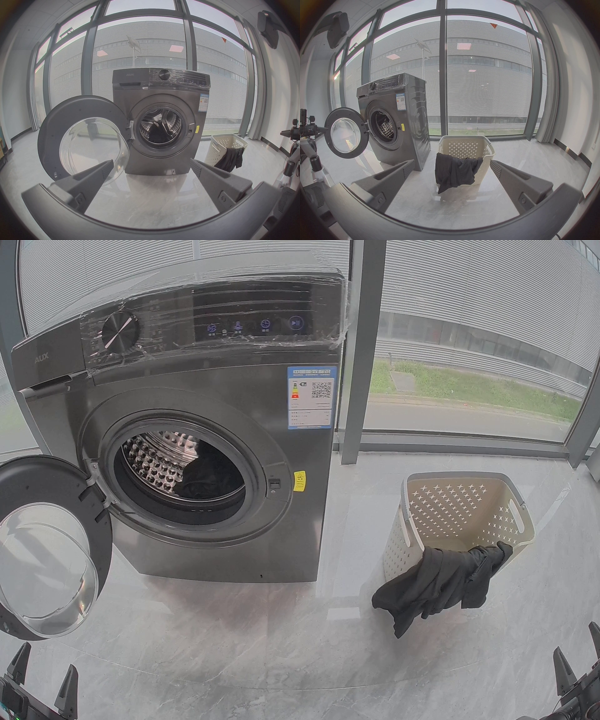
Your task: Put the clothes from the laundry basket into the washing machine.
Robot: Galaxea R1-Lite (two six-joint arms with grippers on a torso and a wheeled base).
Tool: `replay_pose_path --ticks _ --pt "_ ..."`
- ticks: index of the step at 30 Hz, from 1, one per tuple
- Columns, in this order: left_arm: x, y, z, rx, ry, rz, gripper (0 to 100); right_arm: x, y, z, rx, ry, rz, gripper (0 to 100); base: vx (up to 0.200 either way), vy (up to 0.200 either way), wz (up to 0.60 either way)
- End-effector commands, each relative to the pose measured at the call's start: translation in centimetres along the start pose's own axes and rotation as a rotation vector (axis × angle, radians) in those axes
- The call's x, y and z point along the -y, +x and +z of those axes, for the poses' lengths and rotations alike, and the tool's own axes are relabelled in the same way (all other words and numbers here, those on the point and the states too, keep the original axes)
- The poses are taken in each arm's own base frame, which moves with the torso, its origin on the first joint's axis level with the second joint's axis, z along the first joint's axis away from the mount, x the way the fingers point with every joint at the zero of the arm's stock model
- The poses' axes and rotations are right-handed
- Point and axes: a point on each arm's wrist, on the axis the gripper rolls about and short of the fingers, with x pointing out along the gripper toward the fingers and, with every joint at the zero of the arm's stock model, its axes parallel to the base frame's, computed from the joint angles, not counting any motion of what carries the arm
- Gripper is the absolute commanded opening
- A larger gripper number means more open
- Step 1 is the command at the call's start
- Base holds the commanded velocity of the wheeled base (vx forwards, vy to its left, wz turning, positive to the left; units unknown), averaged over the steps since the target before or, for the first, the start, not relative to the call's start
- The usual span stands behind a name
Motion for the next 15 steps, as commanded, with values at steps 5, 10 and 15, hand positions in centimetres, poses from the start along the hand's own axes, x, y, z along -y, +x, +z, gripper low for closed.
replay_pose_path --ticks 5,10,15 --pt "-0.01 0.03 -0.48 -0.004 0.0 0.0 100 -0.01 0.02 -0.51 -0.002 0.0 0.001 100 0.0 -0.2 0.0" --pt "-0.01 0.03 -0.48 -0.004 0.0 0.0 100 -0.01 0.02 -0.51 -0.002 0.0 0.001 100 0.0 -0.2 0.0" --pt "-0.01 0.03 -0.48 -0.004 0.0 0.0 100 -0.01 0.02 -0.51 -0.002 0.0 0.001 100 0.0 -0.2 0.0"
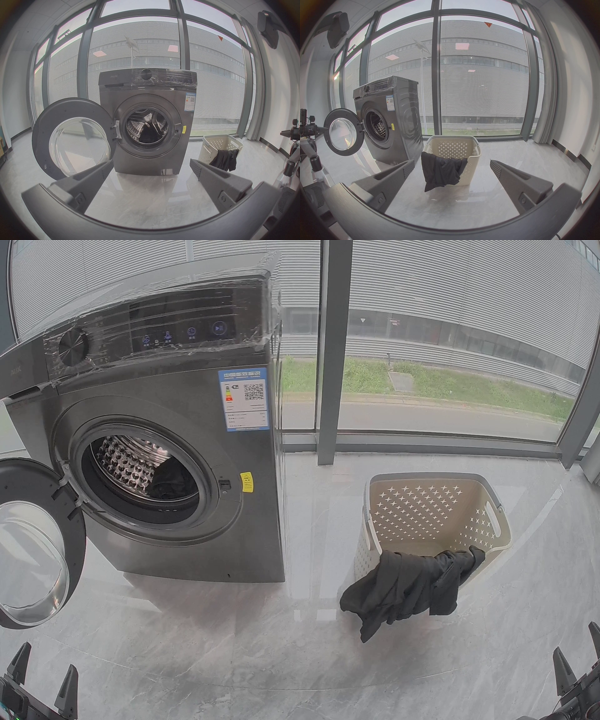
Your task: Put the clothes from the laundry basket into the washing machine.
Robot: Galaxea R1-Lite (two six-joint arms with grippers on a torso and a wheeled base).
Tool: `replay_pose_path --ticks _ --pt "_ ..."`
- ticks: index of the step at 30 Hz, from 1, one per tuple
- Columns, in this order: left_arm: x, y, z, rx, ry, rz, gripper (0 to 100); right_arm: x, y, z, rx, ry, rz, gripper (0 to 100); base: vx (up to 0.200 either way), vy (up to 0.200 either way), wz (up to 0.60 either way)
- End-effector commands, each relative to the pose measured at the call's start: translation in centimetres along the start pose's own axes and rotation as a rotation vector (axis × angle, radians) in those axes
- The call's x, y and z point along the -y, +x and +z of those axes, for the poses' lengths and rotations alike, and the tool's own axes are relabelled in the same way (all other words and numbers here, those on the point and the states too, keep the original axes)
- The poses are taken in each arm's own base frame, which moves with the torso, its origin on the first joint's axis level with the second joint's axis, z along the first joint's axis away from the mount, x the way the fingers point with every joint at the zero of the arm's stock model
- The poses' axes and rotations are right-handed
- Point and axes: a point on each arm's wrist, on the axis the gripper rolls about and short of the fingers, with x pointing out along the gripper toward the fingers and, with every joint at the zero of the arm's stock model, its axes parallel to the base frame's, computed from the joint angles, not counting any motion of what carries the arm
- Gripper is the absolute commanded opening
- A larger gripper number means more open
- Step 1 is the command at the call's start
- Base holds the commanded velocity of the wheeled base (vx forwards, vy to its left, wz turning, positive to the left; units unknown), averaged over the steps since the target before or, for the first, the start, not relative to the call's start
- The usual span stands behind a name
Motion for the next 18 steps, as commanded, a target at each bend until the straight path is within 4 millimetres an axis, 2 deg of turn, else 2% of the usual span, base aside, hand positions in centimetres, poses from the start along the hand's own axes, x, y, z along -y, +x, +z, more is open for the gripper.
replay_pose_path --ticks 1,8,18 --pt "-0.01 0.02 -0.48 -0.004 0.0 0.0 100 -0.01 0.02 -0.51 -0.002 0.0 0.001 100 0.0 -0.2 0.0" --pt "-0.01 0.02 -0.48 -0.004 0.0 0.0 100 -0.01 0.02 -0.51 -0.002 0.0 0.001 100 0.0 -0.2 0.0" --pt "-0.01 0.02 -0.48 -0.004 0.0 0.0 100 -0.02 0.02 -0.51 -0.002 0.0 -0.002 100 0.0 0.0 0.0"
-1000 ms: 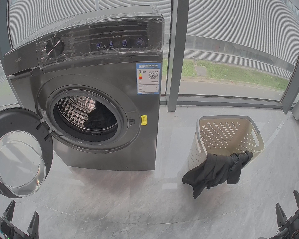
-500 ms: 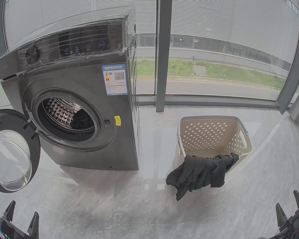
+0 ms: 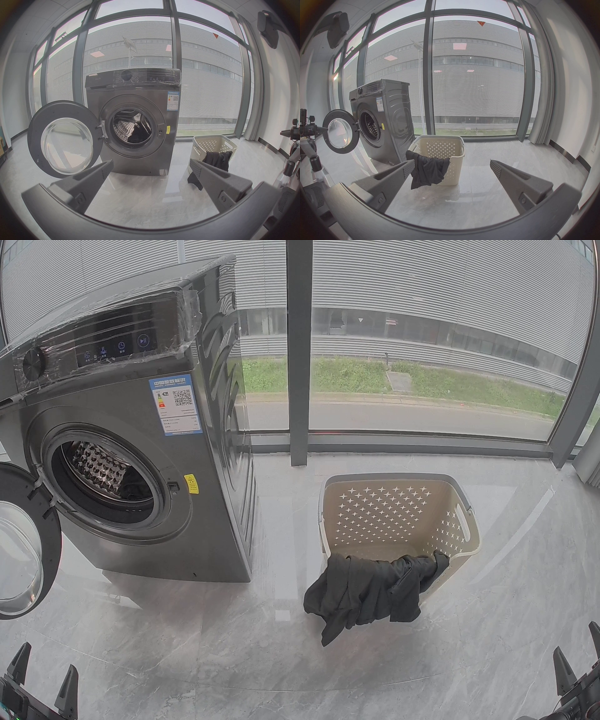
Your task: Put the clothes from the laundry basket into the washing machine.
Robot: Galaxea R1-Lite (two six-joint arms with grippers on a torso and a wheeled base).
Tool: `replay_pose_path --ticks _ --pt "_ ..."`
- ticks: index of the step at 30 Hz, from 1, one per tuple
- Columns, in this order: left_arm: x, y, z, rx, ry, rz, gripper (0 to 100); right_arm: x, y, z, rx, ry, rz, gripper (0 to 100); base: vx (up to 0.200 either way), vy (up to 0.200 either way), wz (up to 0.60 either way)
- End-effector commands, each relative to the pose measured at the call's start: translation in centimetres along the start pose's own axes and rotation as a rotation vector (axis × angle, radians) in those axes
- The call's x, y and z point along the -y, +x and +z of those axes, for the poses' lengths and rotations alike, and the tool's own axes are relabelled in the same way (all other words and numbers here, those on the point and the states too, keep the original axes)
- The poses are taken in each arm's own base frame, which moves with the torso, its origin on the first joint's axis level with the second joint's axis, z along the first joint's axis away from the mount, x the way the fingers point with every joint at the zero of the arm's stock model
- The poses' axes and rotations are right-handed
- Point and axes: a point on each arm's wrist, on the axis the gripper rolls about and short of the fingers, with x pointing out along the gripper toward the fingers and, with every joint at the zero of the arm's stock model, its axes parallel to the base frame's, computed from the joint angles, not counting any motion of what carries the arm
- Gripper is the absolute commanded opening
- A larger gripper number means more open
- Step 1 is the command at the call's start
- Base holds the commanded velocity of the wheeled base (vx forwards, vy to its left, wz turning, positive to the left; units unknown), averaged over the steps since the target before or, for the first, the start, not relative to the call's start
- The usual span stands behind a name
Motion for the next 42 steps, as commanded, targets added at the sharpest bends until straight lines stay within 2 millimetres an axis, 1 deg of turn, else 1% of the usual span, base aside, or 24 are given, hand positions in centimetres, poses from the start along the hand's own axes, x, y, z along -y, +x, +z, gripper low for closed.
replay_pose_path --ticks 1,8,20,25,35,41,42 --pt "-0.01 0.02 -0.47 -0.002 -0.001 0.001 100 -0.02 0.01 -0.53 -0.002 0.0 -0.003 100 0.0 0.0 0.0" --pt "-0.01 0.02 -0.47 -0.002 -0.001 0.001 100 -0.01 0.01 -0.53 -0.002 0.0 -0.001 100 0.0 0.0 0.0" --pt "-0.01 0.02 -0.47 -0.002 -0.001 0.001 100 -0.01 0.01 -0.54 -0.004 0.003 -0.001 100 0.0 -0.2 0.0" --pt "-0.01 0.02 -0.47 -0.002 -0.001 0.001 100 0.03 0.01 -0.53 -0.003 0.002 -0.024 100 0.0 0.0 0.0" --pt "-0.01 0.02 -0.47 -0.002 -0.001 0.001 100 0.0 0.01 -0.51 -0.001 -0.02 -0.012 100 0.0 0.0 0.0" --pt "-0.01 0.02 -0.47 -0.002 -0.001 0.001 100 0.0 0.01 -0.49 0.0 -0.02 -0.01 100 0.2 0.0 0.0" --pt "-0.01 0.02 -0.47 -0.002 -0.001 0.001 100 0.0 0.01 -0.49 0.0 -0.02 -0.01 100 0.0 0.0 0.0"
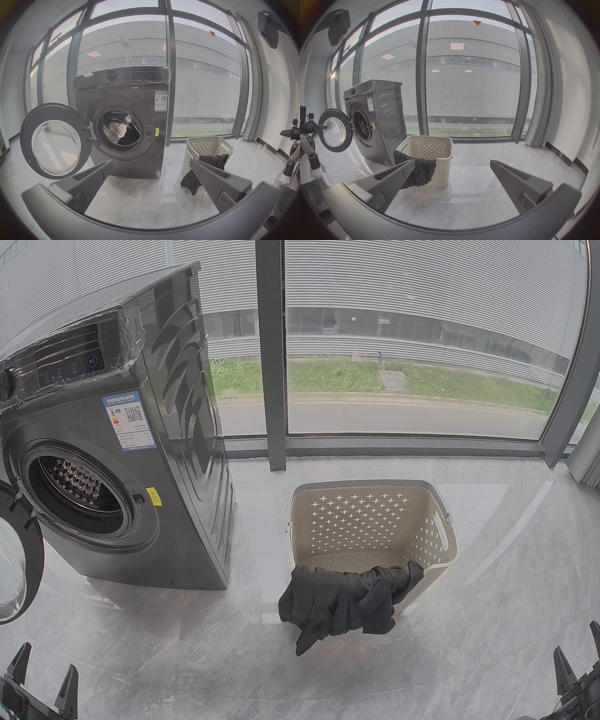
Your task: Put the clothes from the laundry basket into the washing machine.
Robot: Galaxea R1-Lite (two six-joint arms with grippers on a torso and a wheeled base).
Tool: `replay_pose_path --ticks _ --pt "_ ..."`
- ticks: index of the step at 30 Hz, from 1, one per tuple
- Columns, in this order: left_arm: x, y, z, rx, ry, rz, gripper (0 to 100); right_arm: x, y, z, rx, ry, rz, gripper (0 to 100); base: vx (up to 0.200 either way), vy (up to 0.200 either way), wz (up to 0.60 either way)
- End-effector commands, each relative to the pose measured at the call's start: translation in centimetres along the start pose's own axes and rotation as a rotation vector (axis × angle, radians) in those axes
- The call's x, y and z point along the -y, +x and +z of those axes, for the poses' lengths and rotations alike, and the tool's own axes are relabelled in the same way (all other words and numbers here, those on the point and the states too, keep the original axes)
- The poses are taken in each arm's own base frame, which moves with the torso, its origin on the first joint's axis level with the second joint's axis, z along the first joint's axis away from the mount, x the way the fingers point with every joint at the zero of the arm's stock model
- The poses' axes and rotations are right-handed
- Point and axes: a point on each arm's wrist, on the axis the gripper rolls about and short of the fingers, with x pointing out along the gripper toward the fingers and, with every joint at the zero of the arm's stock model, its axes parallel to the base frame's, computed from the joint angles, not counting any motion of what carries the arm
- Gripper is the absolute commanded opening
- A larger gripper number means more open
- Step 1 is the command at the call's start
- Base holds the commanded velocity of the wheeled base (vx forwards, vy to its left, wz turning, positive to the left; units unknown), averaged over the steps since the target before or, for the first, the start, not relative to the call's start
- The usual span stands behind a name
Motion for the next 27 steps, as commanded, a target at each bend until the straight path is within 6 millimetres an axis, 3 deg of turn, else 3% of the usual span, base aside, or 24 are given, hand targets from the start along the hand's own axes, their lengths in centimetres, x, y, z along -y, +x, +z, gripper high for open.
replay_pose_path --ticks 1,7,9,12,14,20,27 --pt "0.0 0.0 -0.5 -0.002 -0.001 0.0 100 0.0 0.0 -0.5 -0.001 -0.001 0.001 100 0.0 0.0 0.0" --pt "0.0 0.0 -0.5 -0.002 -0.001 0.0 100 0.0 -0.1 -0.1 0.024 -0.004 0.0 100 0.0 0.0 0.0" --pt "0.0 0.0 -0.5 -0.002 -0.001 0.0 100 0.2 -2.0 5.2 0.252 -0.004 -0.011 100 0.0 0.0 0.0" --pt "0.0 0.0 -0.5 -0.002 0.001 0.0 100 0.3 -1.6 8.0 0.184 -0.002 0.006 100 0.0 0.0 0.0" --pt "0.0 0.0 -0.5 -0.002 0.001 0.0 100 0.3 -0.4 8.0 0.067 0.007 0.065 100 0.0 0.0 0.0" --pt "0.0 0.0 -0.5 -0.002 0.001 0.0 100 -0.1 6.0 8.4 -0.284 0.161 0.208 100 0.0 0.0 0.0" --pt "0.0 0.0 -0.5 -0.002 0.006 -0.001 100 -1.8 13.3 7.3 -0.478 0.123 0.329 100 0.0 0.0 0.0"
